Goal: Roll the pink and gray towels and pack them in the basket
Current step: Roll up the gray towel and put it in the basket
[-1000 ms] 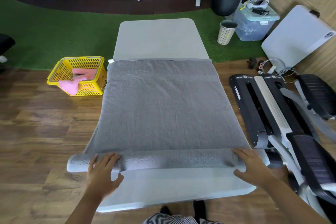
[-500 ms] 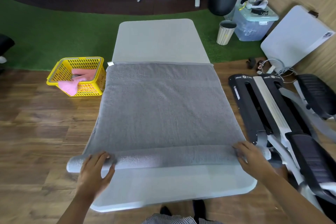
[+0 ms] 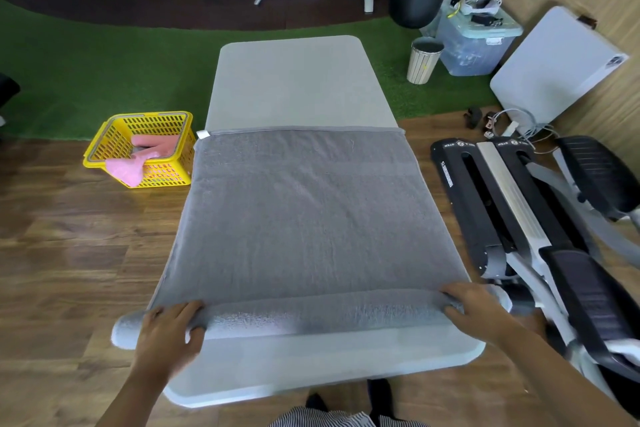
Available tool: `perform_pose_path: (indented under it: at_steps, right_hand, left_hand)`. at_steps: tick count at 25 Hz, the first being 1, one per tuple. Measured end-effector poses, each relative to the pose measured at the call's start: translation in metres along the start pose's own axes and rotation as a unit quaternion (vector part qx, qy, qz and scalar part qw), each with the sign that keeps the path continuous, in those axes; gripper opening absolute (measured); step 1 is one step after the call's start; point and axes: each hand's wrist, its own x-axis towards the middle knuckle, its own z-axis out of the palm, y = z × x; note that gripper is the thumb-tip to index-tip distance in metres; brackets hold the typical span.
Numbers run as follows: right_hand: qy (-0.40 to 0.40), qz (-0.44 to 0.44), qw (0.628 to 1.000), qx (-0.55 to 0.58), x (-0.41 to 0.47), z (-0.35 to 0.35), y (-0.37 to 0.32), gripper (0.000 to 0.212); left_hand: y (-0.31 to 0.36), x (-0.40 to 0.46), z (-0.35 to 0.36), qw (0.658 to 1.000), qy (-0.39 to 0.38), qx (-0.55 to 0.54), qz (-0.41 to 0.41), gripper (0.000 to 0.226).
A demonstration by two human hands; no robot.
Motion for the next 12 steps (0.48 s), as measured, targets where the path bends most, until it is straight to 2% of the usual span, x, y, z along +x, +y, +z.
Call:
perform_pose_path:
  at_steps: [3,6,10,12]
  right_hand:
    - [0.053,-0.002,0.999,-0.006,0.001,0.005,0.001,0.038]
    - [0.127,0.001,0.992,-0.027,0.000,0.013,0.007,0.035]
    - [0.071,0.000,0.996,-0.047,-0.005,0.019,0.015,0.049]
    - [0.038,0.001,0.998,-0.040,-0.005,0.015,0.013,0.038]
  left_hand:
    - [0.004,0.002,0.003,0.999,0.018,0.003,-0.027,0.047]
    - [0.011,0.001,0.009,0.999,0.038,0.018,0.001,0.052]
    - [0.010,-0.001,0.011,0.998,0.057,0.036,0.019,0.048]
    - [0.008,0.000,0.008,0.996,0.071,0.048,0.023,0.044]
